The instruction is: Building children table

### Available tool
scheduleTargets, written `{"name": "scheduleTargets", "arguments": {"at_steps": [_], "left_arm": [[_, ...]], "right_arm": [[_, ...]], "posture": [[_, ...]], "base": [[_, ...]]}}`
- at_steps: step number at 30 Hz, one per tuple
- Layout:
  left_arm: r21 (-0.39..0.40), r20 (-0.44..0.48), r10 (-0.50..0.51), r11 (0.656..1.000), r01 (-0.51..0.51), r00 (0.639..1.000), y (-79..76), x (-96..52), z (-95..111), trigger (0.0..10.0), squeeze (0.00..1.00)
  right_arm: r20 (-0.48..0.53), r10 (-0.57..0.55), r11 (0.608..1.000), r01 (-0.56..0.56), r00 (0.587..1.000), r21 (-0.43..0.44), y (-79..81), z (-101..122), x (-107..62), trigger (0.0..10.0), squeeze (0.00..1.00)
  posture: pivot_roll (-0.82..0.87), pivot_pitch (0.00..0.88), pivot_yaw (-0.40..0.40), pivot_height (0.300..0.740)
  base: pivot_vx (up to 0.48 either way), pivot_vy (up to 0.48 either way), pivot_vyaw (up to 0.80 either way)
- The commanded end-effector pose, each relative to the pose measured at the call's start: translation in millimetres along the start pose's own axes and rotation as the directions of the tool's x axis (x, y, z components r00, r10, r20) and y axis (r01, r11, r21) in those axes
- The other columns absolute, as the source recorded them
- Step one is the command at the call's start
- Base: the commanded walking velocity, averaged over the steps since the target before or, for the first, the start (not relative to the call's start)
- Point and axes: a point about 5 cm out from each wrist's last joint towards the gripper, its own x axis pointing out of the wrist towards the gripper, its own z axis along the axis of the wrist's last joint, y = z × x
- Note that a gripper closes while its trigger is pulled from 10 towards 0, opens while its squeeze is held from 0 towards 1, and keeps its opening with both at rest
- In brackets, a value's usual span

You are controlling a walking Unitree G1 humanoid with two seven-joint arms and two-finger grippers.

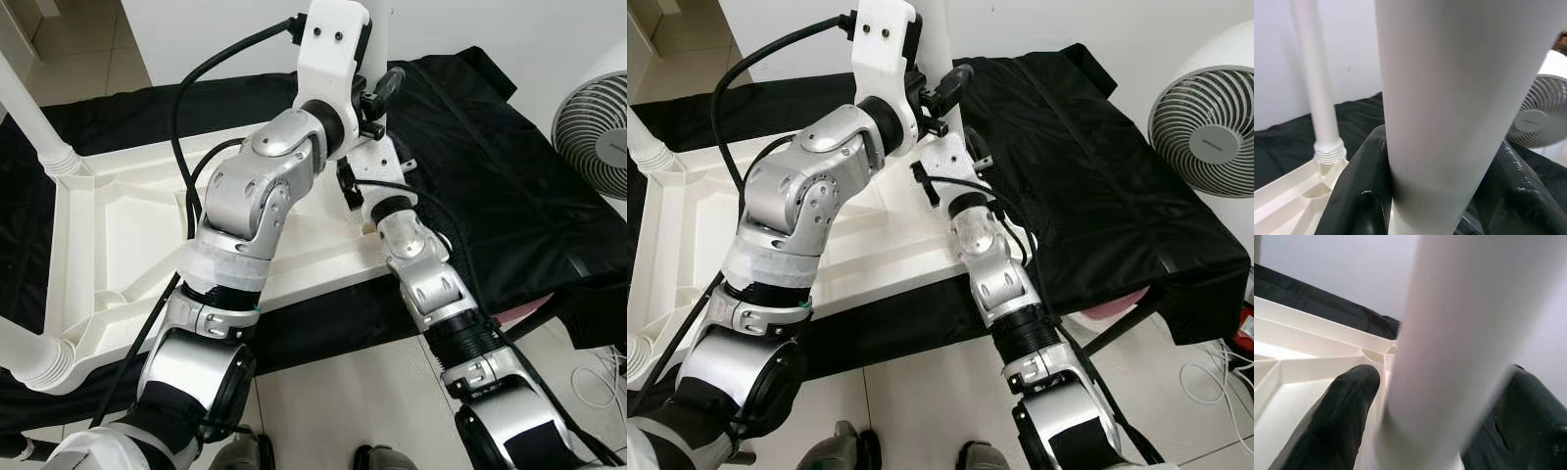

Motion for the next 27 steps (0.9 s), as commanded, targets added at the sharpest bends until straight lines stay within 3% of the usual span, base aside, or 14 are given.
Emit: {"name": "scheduleTargets", "arguments": {"at_steps": [1, 4, 5, 7, 11, 12, 14, 15, 20, 21, 26, 27], "left_arm": [[0.018, 0.032, 0.005, 1.0, -0.006, 0.999, -1.4, 1.1, 6, 10.0, 0.0], [0.017, 0.033, 0.007, 1.0, -0.008, 0.999, -1.8, 1.5, 7, 10.0, 0.0], [0.017, 0.034, 0.008, 1.0, -0.009, 0.999, -2.1, 1.9, 7, 10.0, 0.0], [0.018, 0.034, 0.008, 1.0, -0.008, 0.999, -2.6, 2.5, 7, 10.0, 0.0], [0.018, 0.032, 0.004, 1.0, -0.004, 0.999, -3.1, 2.7, 6, 10.0, 0.0], [0.017, 0.031, 0.002, 1.0, -0.002, 1.0, -3.3, 2.9, 6, 10.0, 0.0], [0.017, 0.031, 0.002, 1.0, -0.002, 1.0, -3.3, 2.9, 6, 10.0, 0.0], [0.015, 0.029, -0.003, 1.0, 0.003, 1.0, -4.5, 3.2, 5, 10.0, 0.0], [0.013, 0.029, -0.005, 1.0, 0.005, 1.0, -5.4, 3.4, 5, 10.0, 0.0], [0.012, 0.029, -0.006, 1.0, 0.006, 1.0, -5.9, 3.5, 5, 10.0, 0.0], [0.013, 0.027, -0.013, 1.0, 0.013, 1.0, -7.4, 3.5, 4, 10.0, 0.0], [0.014, 0.025, -0.016, 1.0, 0.015, 1.0, -7.9, 3.5, 4, 10.0, 0.0]], "right_arm": [[-0.006, -0.033, 0.999, 0.033, 0.999, -0.001, -0.9, -3, -2.7, 9.5, 0.0], [-0.011, -0.05, 0.999, 0.05, 0.999, -0.01, -0.8, -5, -3.0, 9.5, 0.0], [-0.012, -0.063, 0.998, 0.063, 0.998, -0.026, -1.0, -6, -3.2, 8.7, 0.0], [-0.002, -0.086, 0.996, 0.086, 0.996, -0.033, -1.5, -7, -3.2, 5.4, 0.0], [0.014, -0.11, 0.993, 0.111, 0.994, -0.043, -3.8, -7, -2.5, 5.7, 0.0], [0.02, -0.115, 0.992, 0.116, 0.993, -0.044, -4.4, -6, -1.8, 4.7, 0.0], [0.02, -0.115, 0.992, 0.116, 0.993, -0.044, -4.4, -6, -1.8, 4.7, 0.0], [0.029, -0.131, 0.99, 0.133, 0.991, -0.053, -7.0, -6, 0.4, 8.7, 0.0], [0.03, -0.143, 0.988, 0.145, 0.989, -0.055, -8.9, -6, 2.6, 9.0, 0.0], [0.032, -0.156, 0.986, 0.158, 0.987, -0.05, -10.9, -5, 4.1, 10.0, 0.0], [0.041, -0.177, 0.983, 0.179, 0.983, -0.04, -13.5, -3, 7.6, 10.0, 0.0], [0.044, -0.181, 0.982, 0.182, 0.983, -0.038, -13.5, -3, 8.2, 10.0, 0.97]], "posture": [[-0.06, 0.106, 0.038, 0.74], [-0.06, 0.106, 0.038, 0.74], [-0.06, 0.106, 0.038, 0.74], [-0.06, 0.107, 0.041, 0.74], [-0.06, 0.106, 0.041, 0.74], [-0.06, 0.106, 0.041, 0.74], [-0.06, 0.106, 0.041, 0.74], [-0.06, 0.106, 0.04, 0.74], [-0.06, 0.106, 0.037, 0.74], [-0.06, 0.106, 0.037, 0.74], [-0.05, 0.105, 0.037, 0.74], [-0.05, 0.105, 0.037, 0.74]], "base": [[0.0, 0.0, 0.0], [0.0, 0.0, 0.0], [0.0, 0.0, 0.0], [0.0, 0.0, 0.0], [0.0, 0.0, 0.0], [0.0, 0.0, 0.0], [0.0, 0.0, 0.0], [0.0, 0.0, 0.0], [0.0, 0.0, 0.0], [0.0, 0.0, 0.0], [0.0, 0.0, 0.0], [0.0, 0.0, 0.0]]}}
